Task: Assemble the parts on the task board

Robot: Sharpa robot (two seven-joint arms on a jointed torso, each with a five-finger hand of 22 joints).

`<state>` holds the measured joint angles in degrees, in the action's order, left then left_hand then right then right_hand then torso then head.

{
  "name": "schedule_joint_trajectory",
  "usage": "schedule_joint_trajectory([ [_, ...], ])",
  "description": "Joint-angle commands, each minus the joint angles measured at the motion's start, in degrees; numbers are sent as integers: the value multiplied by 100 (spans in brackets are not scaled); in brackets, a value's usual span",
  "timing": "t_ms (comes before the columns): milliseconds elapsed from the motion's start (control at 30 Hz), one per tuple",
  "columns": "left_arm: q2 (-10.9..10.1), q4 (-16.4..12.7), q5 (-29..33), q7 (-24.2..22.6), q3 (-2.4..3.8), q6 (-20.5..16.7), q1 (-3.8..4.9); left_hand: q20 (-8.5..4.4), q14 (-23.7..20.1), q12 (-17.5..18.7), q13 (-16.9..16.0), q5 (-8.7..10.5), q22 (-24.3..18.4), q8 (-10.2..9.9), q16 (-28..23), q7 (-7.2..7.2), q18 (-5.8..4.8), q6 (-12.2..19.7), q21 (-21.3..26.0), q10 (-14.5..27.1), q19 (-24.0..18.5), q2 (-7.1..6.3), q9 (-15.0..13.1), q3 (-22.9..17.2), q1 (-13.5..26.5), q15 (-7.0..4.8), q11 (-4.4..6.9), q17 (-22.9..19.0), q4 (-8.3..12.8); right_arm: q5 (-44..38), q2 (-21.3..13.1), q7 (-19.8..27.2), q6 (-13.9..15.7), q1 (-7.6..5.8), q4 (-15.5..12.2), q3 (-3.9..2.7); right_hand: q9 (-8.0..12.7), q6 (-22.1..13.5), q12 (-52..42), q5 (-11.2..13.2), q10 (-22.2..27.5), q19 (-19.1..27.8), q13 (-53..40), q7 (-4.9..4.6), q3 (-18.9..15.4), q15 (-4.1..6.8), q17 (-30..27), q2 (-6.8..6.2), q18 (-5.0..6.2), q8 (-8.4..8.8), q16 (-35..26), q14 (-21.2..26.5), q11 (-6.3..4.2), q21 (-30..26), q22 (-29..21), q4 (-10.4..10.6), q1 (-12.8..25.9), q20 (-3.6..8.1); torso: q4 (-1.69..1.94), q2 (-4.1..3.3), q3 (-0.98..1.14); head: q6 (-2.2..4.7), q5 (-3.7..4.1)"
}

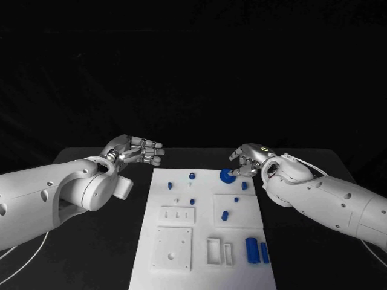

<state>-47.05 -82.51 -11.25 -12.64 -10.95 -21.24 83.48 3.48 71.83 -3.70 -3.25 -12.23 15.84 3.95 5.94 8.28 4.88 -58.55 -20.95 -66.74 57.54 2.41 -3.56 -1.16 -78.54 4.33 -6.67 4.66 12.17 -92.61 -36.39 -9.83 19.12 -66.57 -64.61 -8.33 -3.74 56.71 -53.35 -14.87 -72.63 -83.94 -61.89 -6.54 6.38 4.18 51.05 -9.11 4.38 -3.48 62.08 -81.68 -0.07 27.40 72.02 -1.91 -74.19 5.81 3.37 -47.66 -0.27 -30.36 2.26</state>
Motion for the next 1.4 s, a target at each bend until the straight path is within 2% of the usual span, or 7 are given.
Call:
schedule_joint_trajectory([
  [33,19,2,-11,-54,3,96,2,-8,-24,22,-9,21,-4,-13,8,17,-6,36,21,44,30,-25,-6,29,30,18,10,9,5,56,76,52,-298,29,101,-1,2,-67,-182,22,-74,-186,-85,-5,-5,-11,283,-24,54,-12,-53,-63,10,68,156,98,-67,-51,17,-26,29,-17,19],
  [233,33,10,-11,-55,3,104,1,-8,-24,22,-9,21,-4,-13,8,17,-6,36,21,44,30,-25,-6,29,30,18,10,9,5,41,156,53,-327,67,201,1,1,-8,-457,-9,-141,-224,-265,2,24,-12,550,33,49,-13,13,-110,9,175,334,32,-58,-52,29,-33,34,-32,19],
  [400,26,8,-12,-51,3,104,1,-8,-24,22,-9,21,-4,-13,8,17,-6,36,21,44,30,-25,-6,29,30,18,10,9,5,25,188,50,-355,94,266,3,2,95,-526,-22,-156,-229,-312,19,114,-7,619,59,43,-10,33,-118,-1,199,401,-4,-49,-49,44,-50,49,-44,37],
  [567,20,5,-14,-50,3,105,1,-7,-24,21,-9,19,4,-14,7,18,-7,39,21,50,26,-11,-6,32,38,19,8,8,12,18,215,65,-359,118,331,4,3,173,-532,-6,-157,-230,-314,33,206,-3,647,78,39,-8,26,-121,-11,176,441,-38,-19,-46,41,-46,46,-54,36],
  [867,22,9,-15,-48,3,95,1,-7,-25,23,-8,19,5,-14,7,20,-7,45,21,62,27,-12,-6,34,39,20,4,8,11,36,246,98,-319,132,399,6,5,274,-527,-169,-163,-241,-305,51,343,3,670,104,24,-9,14,-132,-26,164,503,-43,77,-39,36,-39,48,-52,41],
  [1200,26,9,-15,-38,3,114,1,-6,-24,21,-9,18,5,-14,7,22,-7,48,24,63,26,-10,-6,38,46,21,4,8,4,44,278,95,-456,134,443,20,6,366,-542,-188,-170,-258,-318,68,609,7,689,119,6,-9,-1,-140,-40,196,607,-115,170,-32,36,-43,44,-50,55],
  [1400,26,8,-17,-33,3,123,2,-6,-24,21,-9,18,5,-14,7,22,-7,48,24,63,26,-10,-6,38,46,21,4,8,4,33,307,57,-554,135,471,38,5,360,-548,-180,-175,-258,-323,68,593,4,697,115,4,-10,6,-142,-38,201,610,-110,196,-35,46,-45,41,-62,58],
])
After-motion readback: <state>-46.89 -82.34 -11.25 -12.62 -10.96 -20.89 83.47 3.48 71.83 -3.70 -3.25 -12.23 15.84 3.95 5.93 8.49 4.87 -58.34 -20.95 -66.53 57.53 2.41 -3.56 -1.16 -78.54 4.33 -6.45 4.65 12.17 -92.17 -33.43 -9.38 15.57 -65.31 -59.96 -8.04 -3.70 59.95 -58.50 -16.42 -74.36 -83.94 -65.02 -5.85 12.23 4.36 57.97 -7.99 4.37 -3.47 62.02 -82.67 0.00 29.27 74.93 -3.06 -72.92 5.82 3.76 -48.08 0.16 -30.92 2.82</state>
